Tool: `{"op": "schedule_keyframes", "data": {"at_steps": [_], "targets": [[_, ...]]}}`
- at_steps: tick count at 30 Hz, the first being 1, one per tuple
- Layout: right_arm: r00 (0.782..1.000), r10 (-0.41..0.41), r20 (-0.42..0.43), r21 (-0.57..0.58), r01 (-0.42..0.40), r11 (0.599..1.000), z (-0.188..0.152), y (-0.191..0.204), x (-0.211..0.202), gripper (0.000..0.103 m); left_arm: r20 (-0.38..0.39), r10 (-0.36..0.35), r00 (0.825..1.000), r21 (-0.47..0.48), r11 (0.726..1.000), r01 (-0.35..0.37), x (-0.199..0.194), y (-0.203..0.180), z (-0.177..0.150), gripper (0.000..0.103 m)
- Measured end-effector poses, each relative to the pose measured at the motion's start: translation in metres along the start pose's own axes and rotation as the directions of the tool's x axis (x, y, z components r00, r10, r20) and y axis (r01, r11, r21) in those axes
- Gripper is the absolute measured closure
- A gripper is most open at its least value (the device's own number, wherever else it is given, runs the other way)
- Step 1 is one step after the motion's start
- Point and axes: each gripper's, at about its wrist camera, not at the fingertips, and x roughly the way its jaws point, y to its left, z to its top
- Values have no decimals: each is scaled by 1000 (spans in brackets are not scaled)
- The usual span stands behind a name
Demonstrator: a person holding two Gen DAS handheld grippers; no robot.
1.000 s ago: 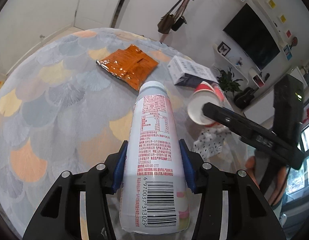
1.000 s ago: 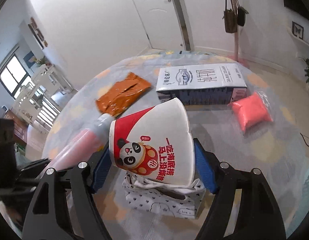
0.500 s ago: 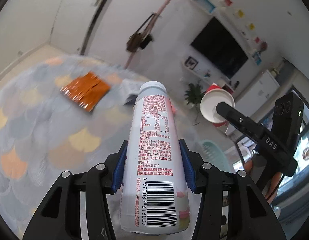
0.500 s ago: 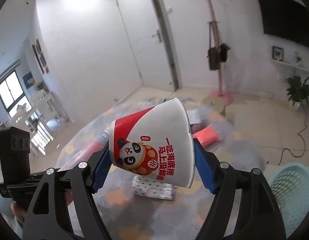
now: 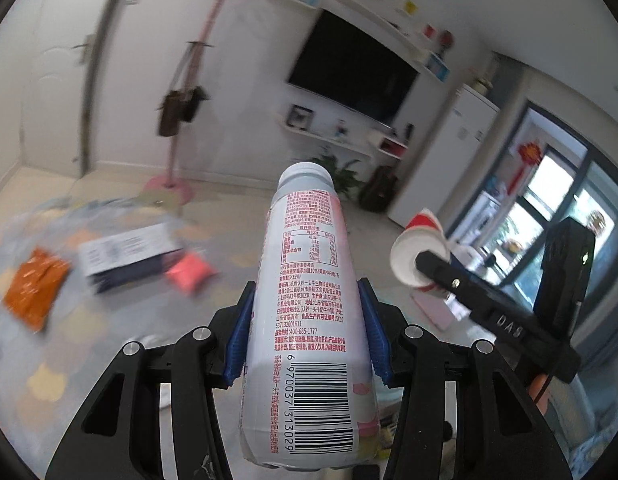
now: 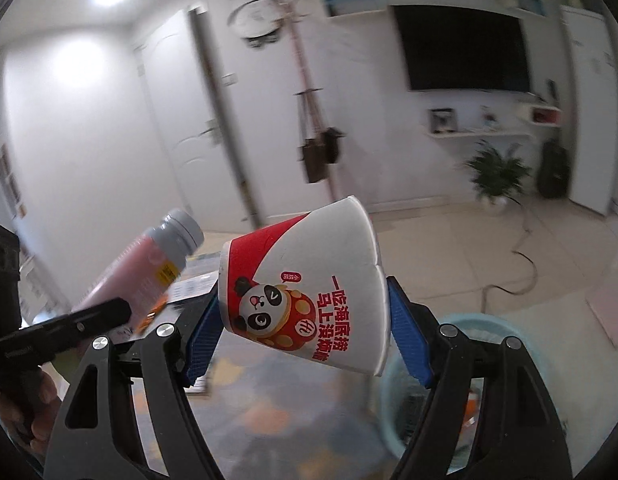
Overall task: Collect trash
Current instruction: 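Carry bottle and panda cup to the blue basket and open both tools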
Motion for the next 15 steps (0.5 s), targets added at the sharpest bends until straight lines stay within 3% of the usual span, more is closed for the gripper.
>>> {"op": "schedule_keyframes", "data": {"at_steps": [3,6,15], "targets": [[996,-92,-22,65,93,994,-4,-41,-5,31,-24,-32,999,25,999,33,33,-23,3,56],[974,-219,-57,108,224,969,-11,-74,-3,31,-46,-49,998,32,998,50,68,-44,2,55],[933,-281,-225,249,333,909,-48,-157,26,31,-192,-102,976,20,994,108,165,-71,-25,55]]}}
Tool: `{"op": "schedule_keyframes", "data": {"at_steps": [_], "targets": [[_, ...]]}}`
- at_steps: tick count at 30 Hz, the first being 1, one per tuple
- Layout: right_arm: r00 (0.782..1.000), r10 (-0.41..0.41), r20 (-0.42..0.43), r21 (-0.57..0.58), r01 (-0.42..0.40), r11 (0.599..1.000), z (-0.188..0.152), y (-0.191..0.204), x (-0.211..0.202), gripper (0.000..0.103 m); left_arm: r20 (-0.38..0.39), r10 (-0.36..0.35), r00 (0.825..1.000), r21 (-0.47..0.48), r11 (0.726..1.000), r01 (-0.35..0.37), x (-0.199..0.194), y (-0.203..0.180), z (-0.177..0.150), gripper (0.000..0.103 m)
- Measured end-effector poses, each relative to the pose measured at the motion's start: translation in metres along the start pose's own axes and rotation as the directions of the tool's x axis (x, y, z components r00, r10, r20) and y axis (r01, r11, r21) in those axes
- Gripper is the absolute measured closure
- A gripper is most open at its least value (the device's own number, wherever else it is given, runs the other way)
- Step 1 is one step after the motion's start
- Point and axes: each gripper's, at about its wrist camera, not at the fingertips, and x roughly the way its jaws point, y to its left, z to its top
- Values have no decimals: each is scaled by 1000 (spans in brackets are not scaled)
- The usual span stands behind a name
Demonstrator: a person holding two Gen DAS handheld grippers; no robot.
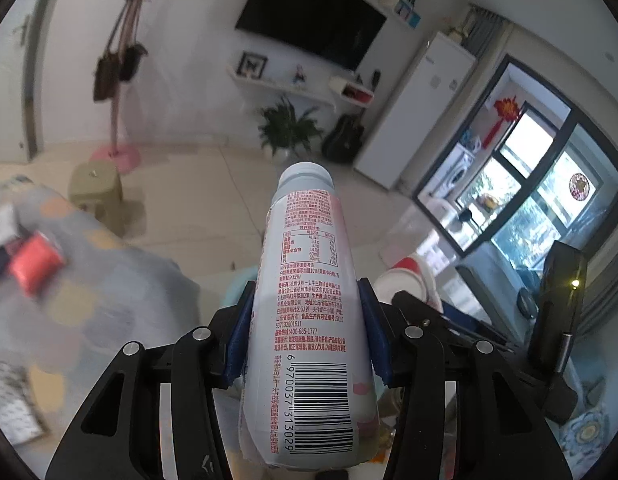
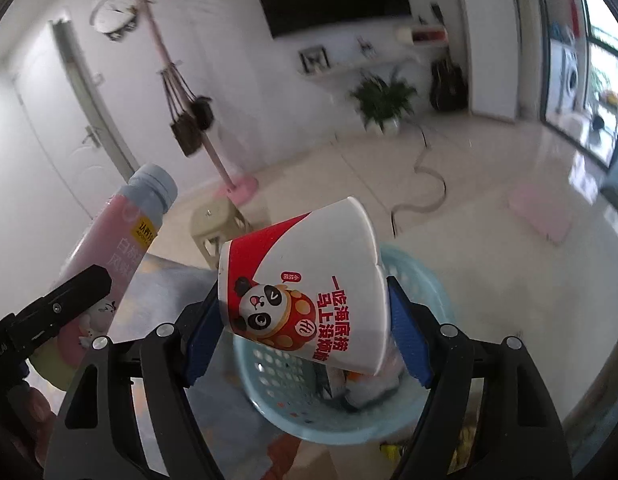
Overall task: Collect trash
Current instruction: 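Carry bottle and panda cup to the blue basket and open both tools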
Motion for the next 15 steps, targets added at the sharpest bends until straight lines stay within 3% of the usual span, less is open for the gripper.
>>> {"op": "schedule_keyframes", "data": {"at_steps": [8,11,15], "targets": [[995,-15,-95,88,23,996,-14,-32,39,31,-115,-2,993,-20,1000,0,57,11,-15,55],[994,-32,-106,93,42,995,-15,-37,44,30,-113,-10,994,-36,999,6,63,16,-15,43],[995,-28,-97,112,39,993,-18,-44,41,30,-91,-18,996,-12,1000,17,52,17,-13,43]]}}
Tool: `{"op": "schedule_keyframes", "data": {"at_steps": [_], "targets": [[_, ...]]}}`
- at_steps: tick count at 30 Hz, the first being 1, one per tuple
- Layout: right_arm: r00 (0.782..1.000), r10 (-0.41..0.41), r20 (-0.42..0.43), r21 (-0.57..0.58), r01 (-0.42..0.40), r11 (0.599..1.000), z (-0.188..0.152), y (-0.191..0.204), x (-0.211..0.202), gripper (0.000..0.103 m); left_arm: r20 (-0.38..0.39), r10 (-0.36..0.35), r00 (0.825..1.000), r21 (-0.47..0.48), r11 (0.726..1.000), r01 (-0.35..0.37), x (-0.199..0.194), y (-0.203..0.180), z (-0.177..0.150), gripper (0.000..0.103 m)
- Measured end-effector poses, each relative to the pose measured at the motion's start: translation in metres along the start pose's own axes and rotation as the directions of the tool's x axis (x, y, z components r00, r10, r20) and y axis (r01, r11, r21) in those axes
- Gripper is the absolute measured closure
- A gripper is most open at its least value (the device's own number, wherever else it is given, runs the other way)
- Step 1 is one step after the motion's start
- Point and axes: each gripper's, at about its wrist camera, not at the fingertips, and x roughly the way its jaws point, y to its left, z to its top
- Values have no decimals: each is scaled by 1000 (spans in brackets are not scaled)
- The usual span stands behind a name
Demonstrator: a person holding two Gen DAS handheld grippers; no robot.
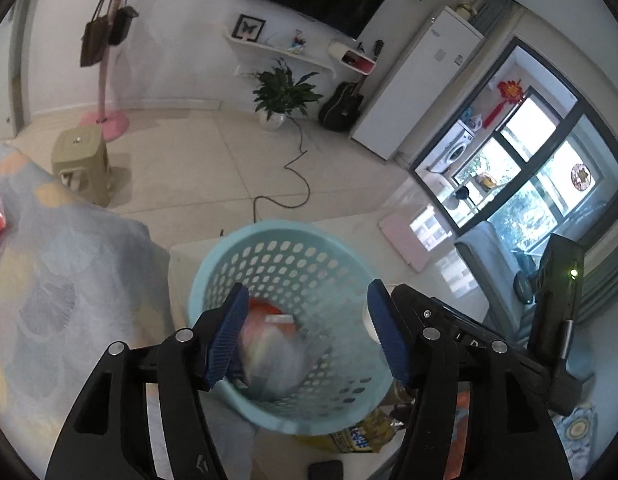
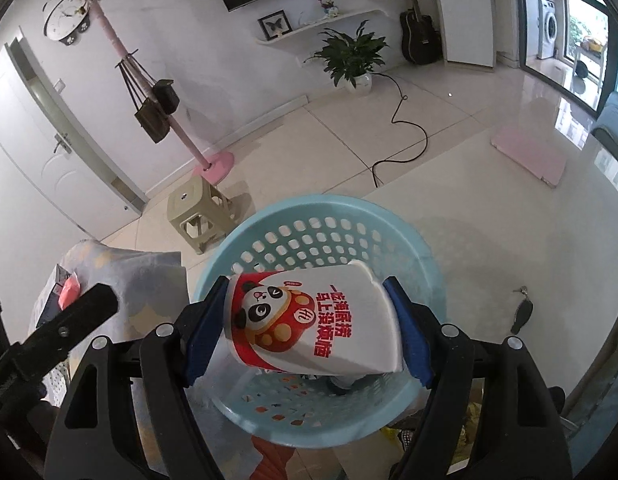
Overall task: Collect trash
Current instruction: 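Carry bottle and panda cup to the blue basket and open both tools, then grasp the white milk carton on the table with the left tool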
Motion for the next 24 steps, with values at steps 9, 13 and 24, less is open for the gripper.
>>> {"op": "schedule_keyframes", "data": {"at_steps": [9,13,24], "targets": [[1000,-11,14,-38,12,999,1,17,-8,27,66,19,998,-6,1000,-19,-39,6,-2,43],[1000,-23,19,-52,24,998,-2,25,-13,21,101,36,994,-23,999,-34,-63,17,-2,43],[963,234,134,-255,-195,947,-20,126,-77,21,324,205,924,20,975,-223,-207,81,17,30]]}}
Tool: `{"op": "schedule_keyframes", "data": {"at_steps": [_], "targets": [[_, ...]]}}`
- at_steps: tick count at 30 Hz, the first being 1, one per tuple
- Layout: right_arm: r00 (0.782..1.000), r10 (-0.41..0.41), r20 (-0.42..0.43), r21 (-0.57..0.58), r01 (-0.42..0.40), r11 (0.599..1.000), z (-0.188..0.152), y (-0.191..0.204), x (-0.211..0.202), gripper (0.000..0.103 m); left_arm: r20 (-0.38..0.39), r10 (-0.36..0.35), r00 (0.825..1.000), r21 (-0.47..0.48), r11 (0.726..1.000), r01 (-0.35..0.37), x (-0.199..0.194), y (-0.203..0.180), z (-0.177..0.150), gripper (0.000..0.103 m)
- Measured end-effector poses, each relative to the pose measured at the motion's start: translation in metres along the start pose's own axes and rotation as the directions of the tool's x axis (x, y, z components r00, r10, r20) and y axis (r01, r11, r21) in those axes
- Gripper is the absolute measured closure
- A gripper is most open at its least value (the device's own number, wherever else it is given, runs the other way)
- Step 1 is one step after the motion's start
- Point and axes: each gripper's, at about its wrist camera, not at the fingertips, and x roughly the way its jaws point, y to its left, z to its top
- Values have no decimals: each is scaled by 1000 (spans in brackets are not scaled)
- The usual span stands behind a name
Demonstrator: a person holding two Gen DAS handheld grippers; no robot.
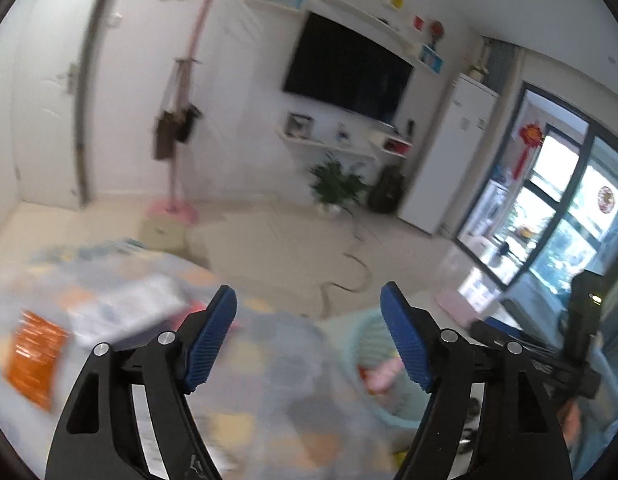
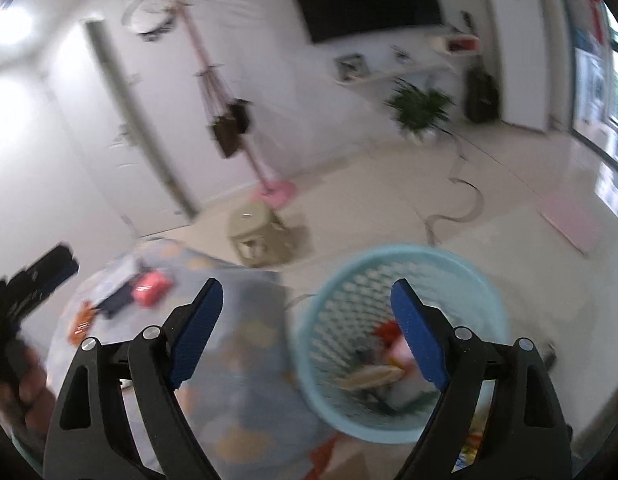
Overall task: Collect trash
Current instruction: 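Grasp the white milk carton on the table with the left tool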
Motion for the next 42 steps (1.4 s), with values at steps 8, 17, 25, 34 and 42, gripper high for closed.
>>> {"op": "schedule_keyframes", "data": {"at_steps": [8,17,25,34,42], "targets": [[982,181,-61,-170,-189,967,-22,112,22,25,-63,177,982,19,984,-176,-3,96,7,30],[939,257,-230,-271,-315,909,-69,179,77,44,-252,124,960,27,992,-121,60,157,-2,27],[908,272,-320,-239,-355,904,-81,177,109,44,-361,15,932,90,996,19,50,143,-26,27],[898,276,-342,-229,-364,903,-87,175,115,44,-355,221,908,271,954,-126,84,132,-18,16],[890,270,-368,-240,-371,897,-90,176,123,44,-411,238,880,309,944,-111,103,136,-7,14]]}}
